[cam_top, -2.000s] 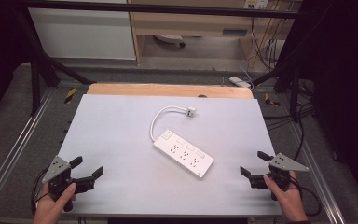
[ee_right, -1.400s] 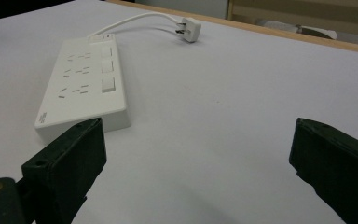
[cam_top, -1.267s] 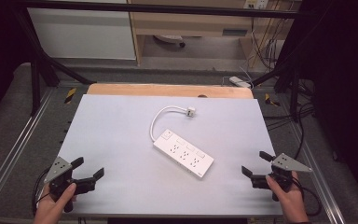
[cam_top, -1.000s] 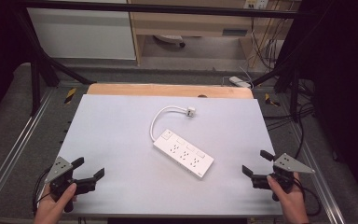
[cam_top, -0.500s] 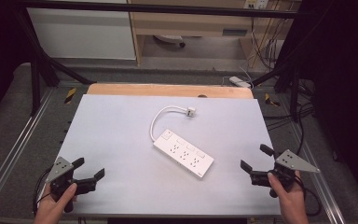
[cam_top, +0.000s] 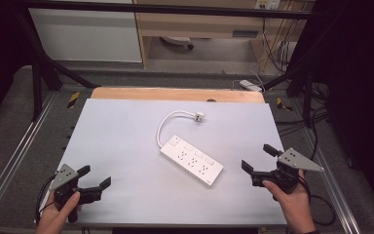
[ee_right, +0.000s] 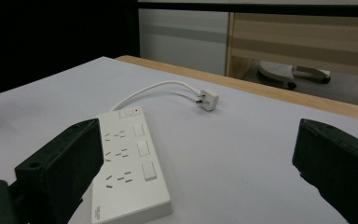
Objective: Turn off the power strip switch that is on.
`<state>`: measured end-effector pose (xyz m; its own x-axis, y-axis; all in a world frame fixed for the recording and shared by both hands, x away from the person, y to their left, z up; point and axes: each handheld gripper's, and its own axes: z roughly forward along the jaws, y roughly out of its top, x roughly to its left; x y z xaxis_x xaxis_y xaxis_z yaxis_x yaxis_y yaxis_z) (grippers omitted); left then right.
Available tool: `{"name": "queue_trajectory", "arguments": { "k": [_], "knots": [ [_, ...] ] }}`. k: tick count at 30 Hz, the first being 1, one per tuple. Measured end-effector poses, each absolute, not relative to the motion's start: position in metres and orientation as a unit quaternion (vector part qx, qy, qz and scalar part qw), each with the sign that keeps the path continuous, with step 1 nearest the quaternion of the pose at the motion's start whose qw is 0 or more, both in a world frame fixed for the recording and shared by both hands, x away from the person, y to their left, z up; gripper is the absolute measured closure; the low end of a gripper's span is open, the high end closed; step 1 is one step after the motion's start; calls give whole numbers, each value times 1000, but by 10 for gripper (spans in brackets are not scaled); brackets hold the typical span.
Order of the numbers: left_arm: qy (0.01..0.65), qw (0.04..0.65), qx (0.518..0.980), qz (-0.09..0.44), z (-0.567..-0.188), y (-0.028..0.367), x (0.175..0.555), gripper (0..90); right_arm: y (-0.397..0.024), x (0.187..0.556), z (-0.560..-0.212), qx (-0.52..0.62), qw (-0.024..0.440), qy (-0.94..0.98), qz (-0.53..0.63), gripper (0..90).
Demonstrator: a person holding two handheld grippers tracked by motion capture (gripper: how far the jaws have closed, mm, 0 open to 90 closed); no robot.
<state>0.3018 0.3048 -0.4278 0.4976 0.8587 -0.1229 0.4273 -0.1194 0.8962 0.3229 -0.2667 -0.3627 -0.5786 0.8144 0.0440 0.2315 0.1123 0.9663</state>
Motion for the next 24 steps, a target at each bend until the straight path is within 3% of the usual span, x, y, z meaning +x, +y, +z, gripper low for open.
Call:
{"name": "queue_trajectory", "arguments": {
  "k": [24],
  "knots": [
    [444, 480, 725, 218, -429, 300, 302, 62, -225, 342, -371, 354, 236, 713, 558, 152]
  ]
}}
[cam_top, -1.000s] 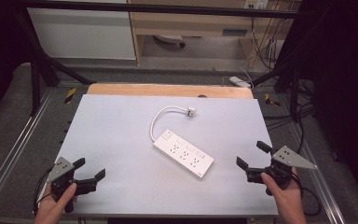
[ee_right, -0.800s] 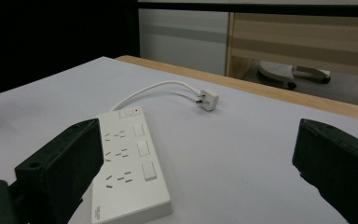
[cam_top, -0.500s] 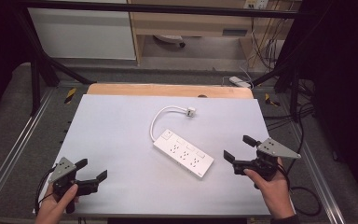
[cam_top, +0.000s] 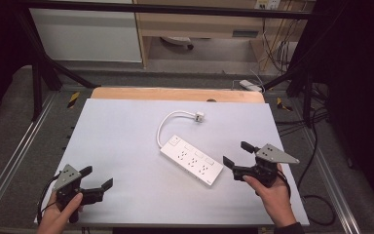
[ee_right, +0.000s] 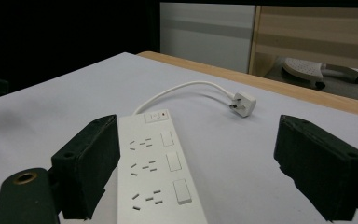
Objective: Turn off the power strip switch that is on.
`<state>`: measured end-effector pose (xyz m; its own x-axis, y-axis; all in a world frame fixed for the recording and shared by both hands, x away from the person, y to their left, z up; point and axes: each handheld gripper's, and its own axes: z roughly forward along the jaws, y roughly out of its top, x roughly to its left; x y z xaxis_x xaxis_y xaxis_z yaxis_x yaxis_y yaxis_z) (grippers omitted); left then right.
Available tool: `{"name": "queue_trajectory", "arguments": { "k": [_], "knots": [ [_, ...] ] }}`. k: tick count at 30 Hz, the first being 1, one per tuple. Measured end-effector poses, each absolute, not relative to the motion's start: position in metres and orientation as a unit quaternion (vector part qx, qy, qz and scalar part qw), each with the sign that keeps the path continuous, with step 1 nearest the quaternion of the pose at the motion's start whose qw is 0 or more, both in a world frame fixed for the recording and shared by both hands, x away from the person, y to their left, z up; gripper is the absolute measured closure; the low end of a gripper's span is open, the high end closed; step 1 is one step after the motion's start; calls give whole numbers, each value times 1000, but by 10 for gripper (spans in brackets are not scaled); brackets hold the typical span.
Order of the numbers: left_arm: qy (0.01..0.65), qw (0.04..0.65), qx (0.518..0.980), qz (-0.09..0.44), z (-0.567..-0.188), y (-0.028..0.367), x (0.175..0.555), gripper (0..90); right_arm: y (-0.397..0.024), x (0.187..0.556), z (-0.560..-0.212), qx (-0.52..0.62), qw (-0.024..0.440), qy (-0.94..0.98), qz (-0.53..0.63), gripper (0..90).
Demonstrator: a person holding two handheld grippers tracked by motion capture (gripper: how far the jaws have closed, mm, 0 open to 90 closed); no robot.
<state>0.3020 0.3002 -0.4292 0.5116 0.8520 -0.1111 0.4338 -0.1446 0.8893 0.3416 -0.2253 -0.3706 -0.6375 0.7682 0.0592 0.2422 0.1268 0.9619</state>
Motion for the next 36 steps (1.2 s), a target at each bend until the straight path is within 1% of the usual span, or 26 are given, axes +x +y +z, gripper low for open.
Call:
{"name": "queue_trajectory", "arguments": {
  "k": [9, 13, 14, 15, 19, 21, 24, 25, 27, 31, 36],
  "knots": [
    [441, 479, 727, 217, -429, 299, 302, 62, -223, 344, -370, 353, 237, 714, 556, 167],
    [441, 479, 727, 217, -429, 299, 302, 62, -222, 346, -367, 347, 245, 714, 556, 221],
    [441, 479, 728, 217, -429, 299, 302, 62, -222, 346, -367, 347, 245, 714, 556, 221],
    [441, 478, 728, 217, -429, 299, 302, 62, -221, 347, -365, 344, 247, 714, 557, 243],
    [440, 479, 728, 217, -429, 299, 302, 62, -219, 350, -363, 341, 248, 716, 556, 270],
    [441, 479, 727, 217, -429, 299, 302, 61, -216, 353, -364, 342, 248, 717, 555, 306],
    [441, 479, 727, 217, -429, 299, 302, 62, -214, 355, -365, 339, 248, 719, 553, 321],
    [440, 479, 728, 217, -429, 299, 302, 62, -212, 357, -366, 337, 247, 722, 552, 355],
    [439, 479, 729, 217, -429, 299, 302, 62, -211, 359, -367, 336, 245, 723, 552, 394],
    [440, 479, 728, 217, -429, 299, 302, 62, -210, 362, -367, 335, 241, 725, 552, 422],
    [439, 479, 729, 216, -429, 299, 302, 61, -206, 366, -370, 331, 237, 730, 550, 492]
  ]
}}
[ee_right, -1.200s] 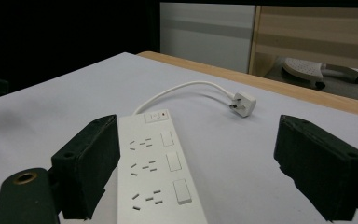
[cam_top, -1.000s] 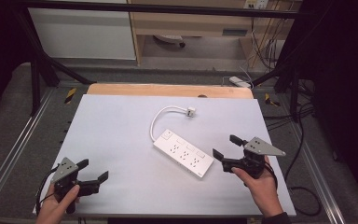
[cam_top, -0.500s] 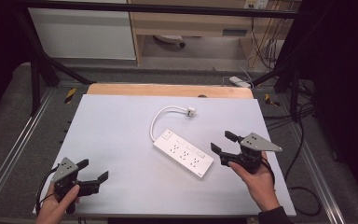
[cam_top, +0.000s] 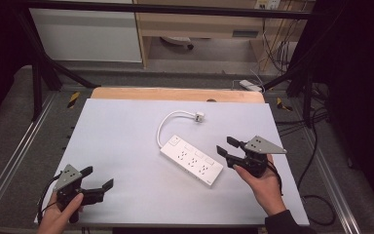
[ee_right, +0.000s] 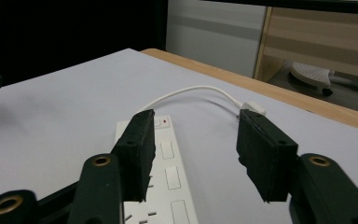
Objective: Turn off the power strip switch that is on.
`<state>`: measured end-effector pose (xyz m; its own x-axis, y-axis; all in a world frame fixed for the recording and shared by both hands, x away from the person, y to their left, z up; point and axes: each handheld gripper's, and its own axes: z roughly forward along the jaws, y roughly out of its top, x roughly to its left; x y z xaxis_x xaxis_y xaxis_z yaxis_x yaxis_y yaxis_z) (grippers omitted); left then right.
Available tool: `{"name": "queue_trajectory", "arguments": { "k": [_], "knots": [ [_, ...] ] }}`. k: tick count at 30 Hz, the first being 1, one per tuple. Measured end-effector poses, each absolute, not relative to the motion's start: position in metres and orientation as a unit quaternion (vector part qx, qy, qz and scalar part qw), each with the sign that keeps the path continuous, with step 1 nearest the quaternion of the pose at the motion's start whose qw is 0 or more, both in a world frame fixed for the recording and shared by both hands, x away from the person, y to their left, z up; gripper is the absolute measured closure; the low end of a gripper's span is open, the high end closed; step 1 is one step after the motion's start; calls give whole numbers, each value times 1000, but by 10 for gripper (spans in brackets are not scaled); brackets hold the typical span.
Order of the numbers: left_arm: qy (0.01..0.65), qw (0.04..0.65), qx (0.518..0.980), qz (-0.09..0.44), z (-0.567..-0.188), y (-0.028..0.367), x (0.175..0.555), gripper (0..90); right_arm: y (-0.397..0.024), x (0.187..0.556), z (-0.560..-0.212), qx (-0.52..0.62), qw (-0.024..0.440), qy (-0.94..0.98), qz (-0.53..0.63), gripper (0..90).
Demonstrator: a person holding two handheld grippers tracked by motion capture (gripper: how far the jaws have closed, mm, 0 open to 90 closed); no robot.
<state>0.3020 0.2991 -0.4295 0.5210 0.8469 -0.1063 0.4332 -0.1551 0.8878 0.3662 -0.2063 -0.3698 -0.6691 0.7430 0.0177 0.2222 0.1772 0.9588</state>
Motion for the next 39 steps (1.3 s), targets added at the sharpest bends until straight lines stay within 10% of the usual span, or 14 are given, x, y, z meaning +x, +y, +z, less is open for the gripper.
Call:
{"name": "queue_trajectory", "arguments": {
  "k": [39],
  "knots": [
    [434, 478, 733, 214, -429, 298, 302, 62, -190, 382, -398, 326, 203, 774, 503, 873]
  ]
}}
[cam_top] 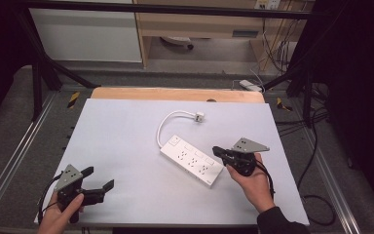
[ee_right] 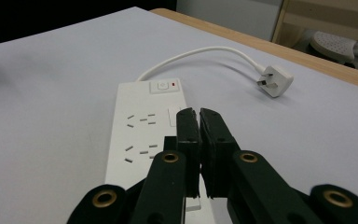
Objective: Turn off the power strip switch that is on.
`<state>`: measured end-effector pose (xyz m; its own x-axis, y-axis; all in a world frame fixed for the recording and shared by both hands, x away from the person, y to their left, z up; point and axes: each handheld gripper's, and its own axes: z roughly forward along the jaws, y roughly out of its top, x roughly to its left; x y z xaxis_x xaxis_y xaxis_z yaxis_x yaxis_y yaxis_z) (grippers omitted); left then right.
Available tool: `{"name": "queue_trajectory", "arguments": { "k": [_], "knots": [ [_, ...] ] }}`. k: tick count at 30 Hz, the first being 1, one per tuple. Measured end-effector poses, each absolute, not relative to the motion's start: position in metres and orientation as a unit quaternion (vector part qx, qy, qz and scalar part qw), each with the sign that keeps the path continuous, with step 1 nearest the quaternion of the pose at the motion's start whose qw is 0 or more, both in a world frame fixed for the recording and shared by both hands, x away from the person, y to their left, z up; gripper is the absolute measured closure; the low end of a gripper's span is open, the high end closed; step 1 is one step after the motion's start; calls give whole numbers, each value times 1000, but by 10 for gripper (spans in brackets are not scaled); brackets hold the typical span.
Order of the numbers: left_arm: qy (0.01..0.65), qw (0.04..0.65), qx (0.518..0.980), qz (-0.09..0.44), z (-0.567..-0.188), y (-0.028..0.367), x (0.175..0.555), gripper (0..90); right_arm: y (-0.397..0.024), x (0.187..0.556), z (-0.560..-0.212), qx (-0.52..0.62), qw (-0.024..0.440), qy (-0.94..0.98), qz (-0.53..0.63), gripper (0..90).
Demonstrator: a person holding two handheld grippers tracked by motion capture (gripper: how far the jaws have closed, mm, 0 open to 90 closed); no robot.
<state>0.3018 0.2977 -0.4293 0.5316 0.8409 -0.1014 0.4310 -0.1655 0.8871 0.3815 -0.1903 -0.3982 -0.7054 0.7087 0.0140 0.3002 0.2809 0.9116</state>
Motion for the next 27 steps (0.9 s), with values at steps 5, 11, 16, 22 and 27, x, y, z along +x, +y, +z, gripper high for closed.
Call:
{"name": "queue_trajectory", "arguments": {
  "k": [5, 11, 16, 22, 27],
  "knots": [
    [434, 479, 733, 213, -429, 297, 302, 62, -189, 382, -400, 325, 202, 778, 498, 879],
    [433, 477, 734, 212, -430, 297, 302, 62, -189, 382, -403, 326, 200, 781, 493, 882],
    [431, 477, 736, 212, -430, 297, 302, 62, -189, 383, -407, 330, 198, 785, 485, 886],
    [431, 472, 738, 217, -430, 297, 302, 61, -191, 385, -411, 338, 196, 788, 476, 889],
    [430, 473, 739, 213, -430, 296, 302, 61, -192, 385, -414, 343, 193, 790, 470, 892]
  ]
}}
